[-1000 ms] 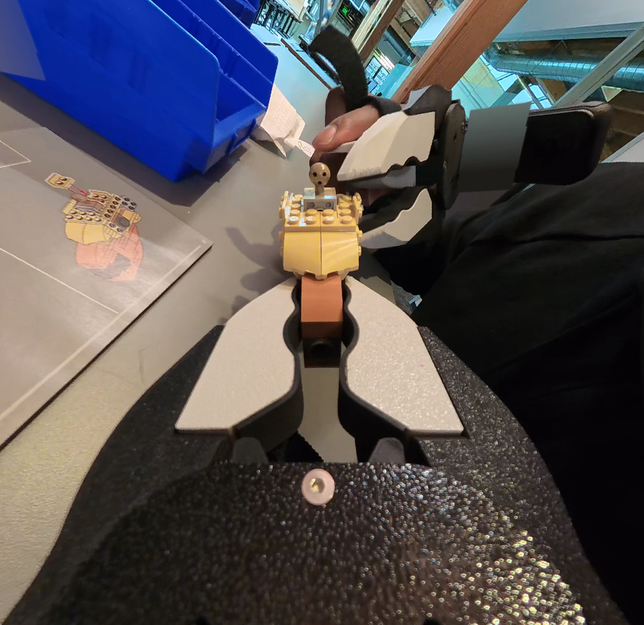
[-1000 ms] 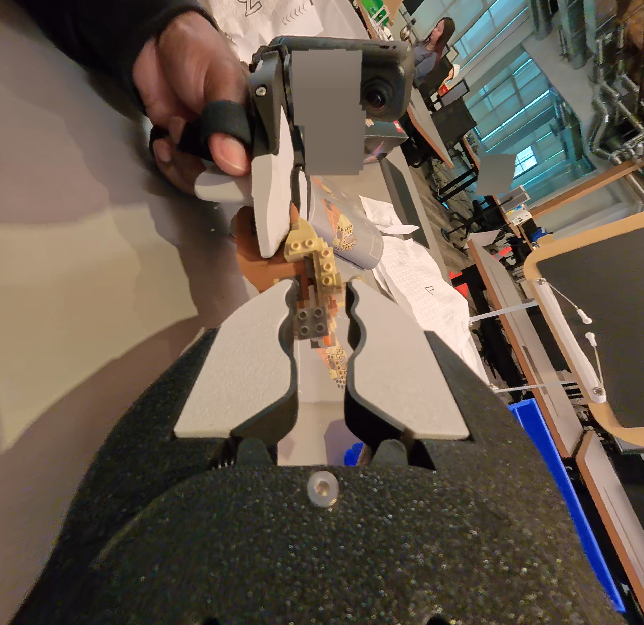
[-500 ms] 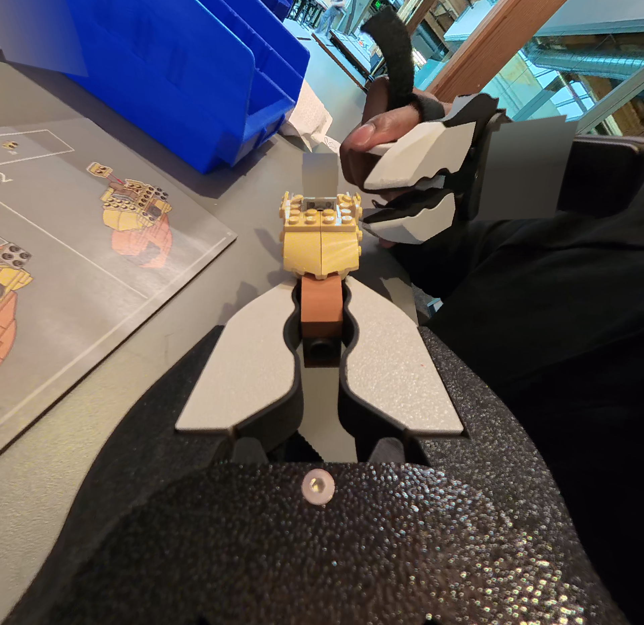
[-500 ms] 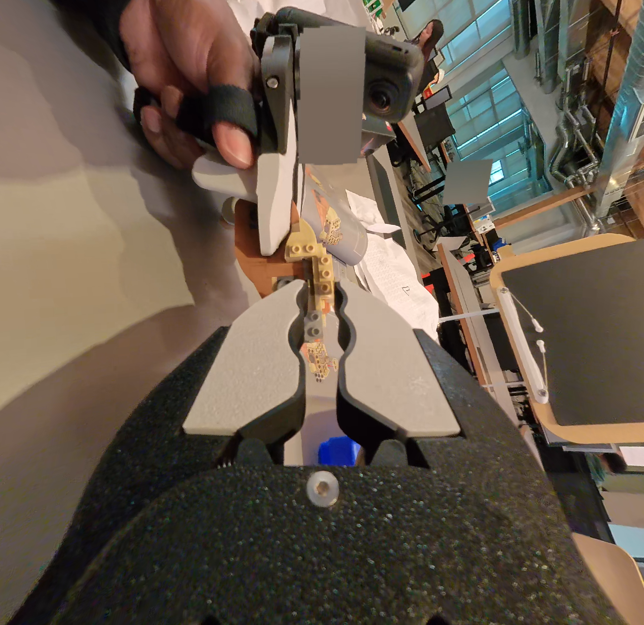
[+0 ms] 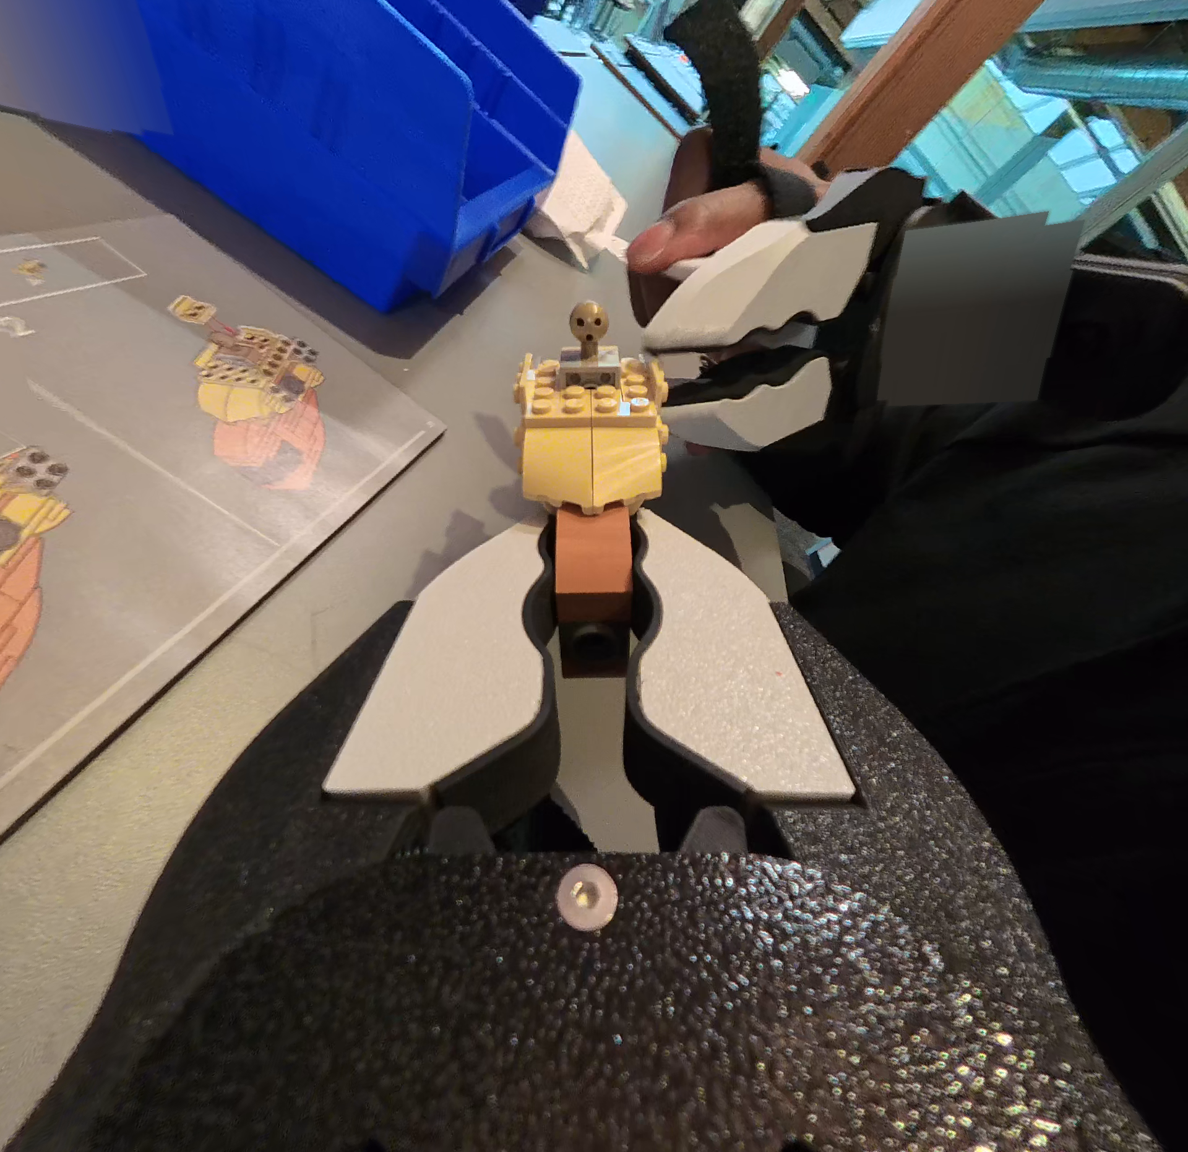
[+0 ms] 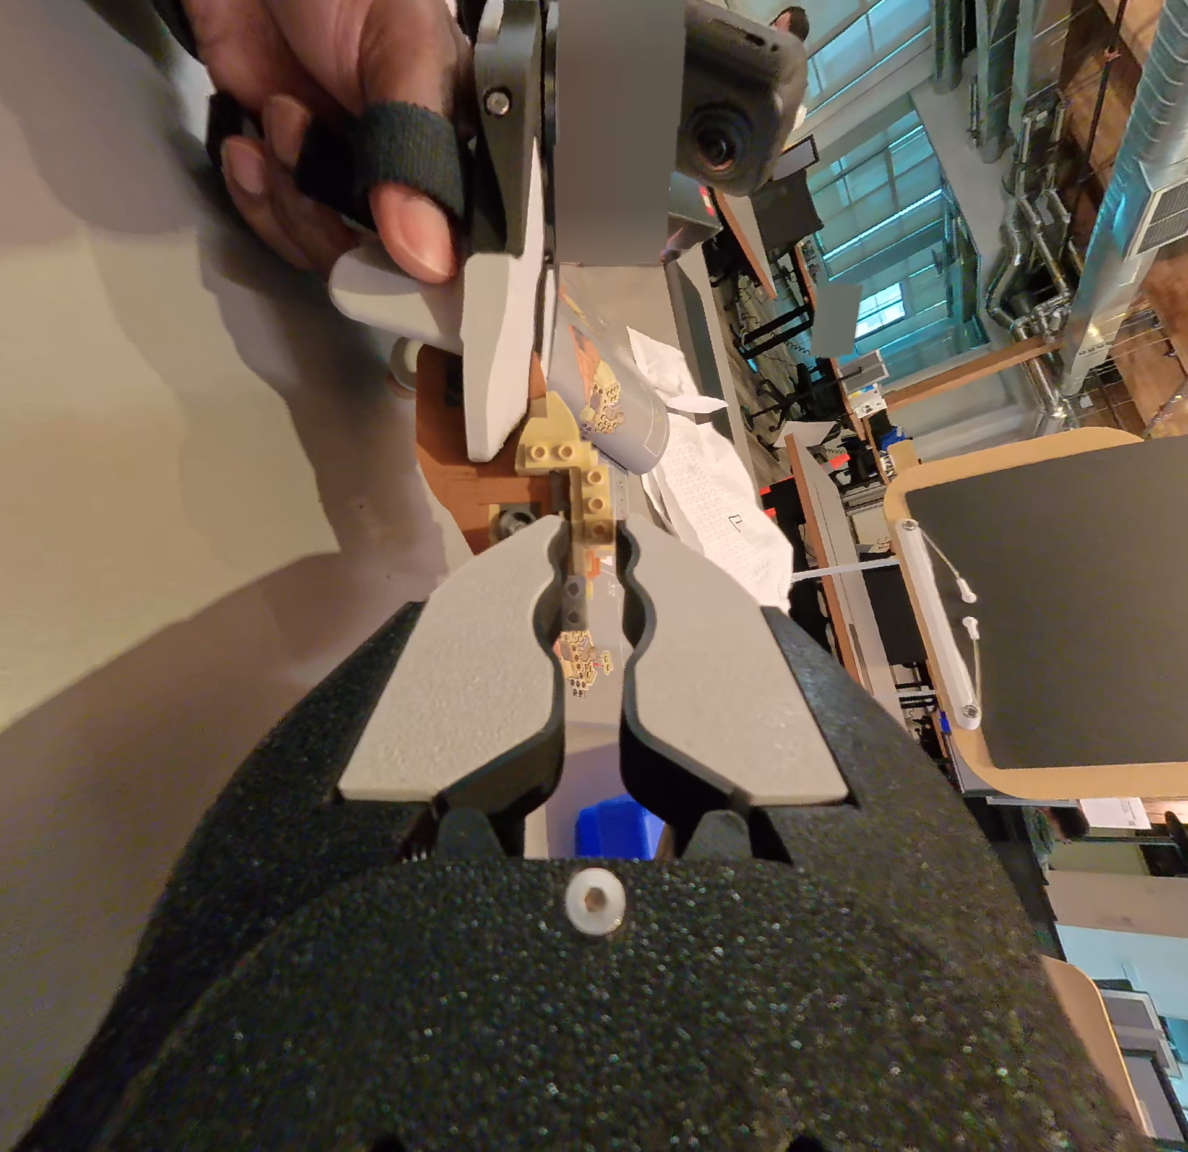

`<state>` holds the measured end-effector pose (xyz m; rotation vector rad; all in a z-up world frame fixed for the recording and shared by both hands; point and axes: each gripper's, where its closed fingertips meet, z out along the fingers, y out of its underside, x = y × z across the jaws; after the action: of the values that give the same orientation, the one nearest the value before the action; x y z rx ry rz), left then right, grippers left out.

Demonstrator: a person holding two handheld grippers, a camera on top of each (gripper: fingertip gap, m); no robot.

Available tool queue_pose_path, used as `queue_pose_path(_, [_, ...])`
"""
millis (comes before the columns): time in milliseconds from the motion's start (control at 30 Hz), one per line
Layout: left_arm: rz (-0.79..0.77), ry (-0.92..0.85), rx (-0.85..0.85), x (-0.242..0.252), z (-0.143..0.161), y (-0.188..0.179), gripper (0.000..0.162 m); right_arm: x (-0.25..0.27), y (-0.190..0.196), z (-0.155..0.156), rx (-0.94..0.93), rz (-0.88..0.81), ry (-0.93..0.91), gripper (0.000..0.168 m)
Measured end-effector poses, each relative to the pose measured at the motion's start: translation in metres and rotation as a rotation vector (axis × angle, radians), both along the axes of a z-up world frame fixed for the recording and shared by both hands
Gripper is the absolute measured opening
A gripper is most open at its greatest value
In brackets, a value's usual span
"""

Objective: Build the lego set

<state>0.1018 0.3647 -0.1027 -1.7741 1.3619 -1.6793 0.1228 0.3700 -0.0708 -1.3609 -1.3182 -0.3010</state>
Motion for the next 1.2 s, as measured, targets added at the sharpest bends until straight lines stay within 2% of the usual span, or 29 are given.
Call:
queue_pose_path(100, [-0.008,0.004,0.038,0.0005,-0.0007,-0.0038,0.018,-0.0003,0.0002,-0.0037,-0.018,0.001,-0.003,0.013])
queue_pose_path(233, [-0.007,0.004,-0.004,0.0005,-0.0006,-0.003,0.018,-0.0002,0.0019,-0.004,-0.005,-0.009,-0.01,0.012])
queue_pose_path(667, [-0.006,0.011,0.008,0.0005,-0.0015,-0.003,0.018,-0.001,0.0028,-0.0041,0.035,-0.008,-0.031,0.011])
queue_pose_path(900, [-0.003,0.003,-0.016,0.0001,-0.0003,-0.0015,0.018,-0.0017,0.0039,-0.002,0.048,-0.013,-0.015,0.023])
queue_pose_path(1200, [0.018,-0.008,-0.056,-0.0003,0.0017,0.0033,0.018,-0.0004,0.0053,-0.0013,0.143,-0.04,-0.069,0.019])
